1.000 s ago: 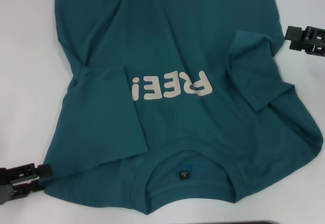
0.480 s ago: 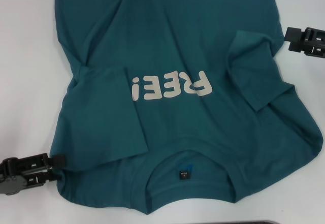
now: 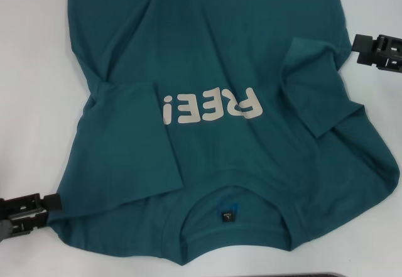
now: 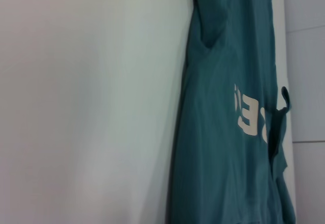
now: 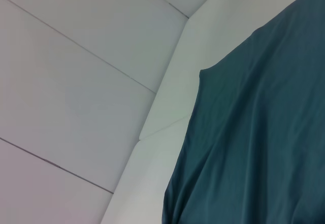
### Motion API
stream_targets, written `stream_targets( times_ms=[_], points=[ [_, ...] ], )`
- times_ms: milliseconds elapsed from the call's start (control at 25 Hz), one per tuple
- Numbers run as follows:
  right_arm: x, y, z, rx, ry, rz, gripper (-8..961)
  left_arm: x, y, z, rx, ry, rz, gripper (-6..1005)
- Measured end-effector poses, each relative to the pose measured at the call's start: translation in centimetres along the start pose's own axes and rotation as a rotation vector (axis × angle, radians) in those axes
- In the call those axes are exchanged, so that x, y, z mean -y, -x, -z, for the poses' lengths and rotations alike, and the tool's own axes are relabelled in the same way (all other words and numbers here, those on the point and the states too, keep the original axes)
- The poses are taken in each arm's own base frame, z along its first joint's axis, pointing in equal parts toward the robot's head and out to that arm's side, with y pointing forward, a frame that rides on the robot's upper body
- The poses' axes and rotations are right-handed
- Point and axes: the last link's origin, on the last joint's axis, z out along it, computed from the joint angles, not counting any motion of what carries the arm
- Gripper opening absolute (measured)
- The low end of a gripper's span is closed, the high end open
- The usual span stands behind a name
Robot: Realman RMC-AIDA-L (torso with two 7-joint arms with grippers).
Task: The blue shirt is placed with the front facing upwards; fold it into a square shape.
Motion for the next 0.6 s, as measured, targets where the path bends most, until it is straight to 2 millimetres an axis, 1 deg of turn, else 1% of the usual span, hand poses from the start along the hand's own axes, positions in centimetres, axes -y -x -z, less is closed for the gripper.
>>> stream_targets(
  times_ms=[240, 360, 600],
  points=[
    [0.0, 0.0, 0.0, 0.000, 0.000, 0.000, 913, 0.6, 0.3, 0.5, 0.004, -0.035, 0.010, 741],
    [0.0, 0.0, 0.0, -0.001, 0.001, 0.000, 912, 0.7, 0.5, 0.1, 0.017, -0.044, 0.015, 740],
    [0.0, 0.0, 0.1, 0.002, 0.003, -0.002, 912, 0.1, 0.0, -1.1, 0.036, -0.029, -0.003, 738]
  ],
)
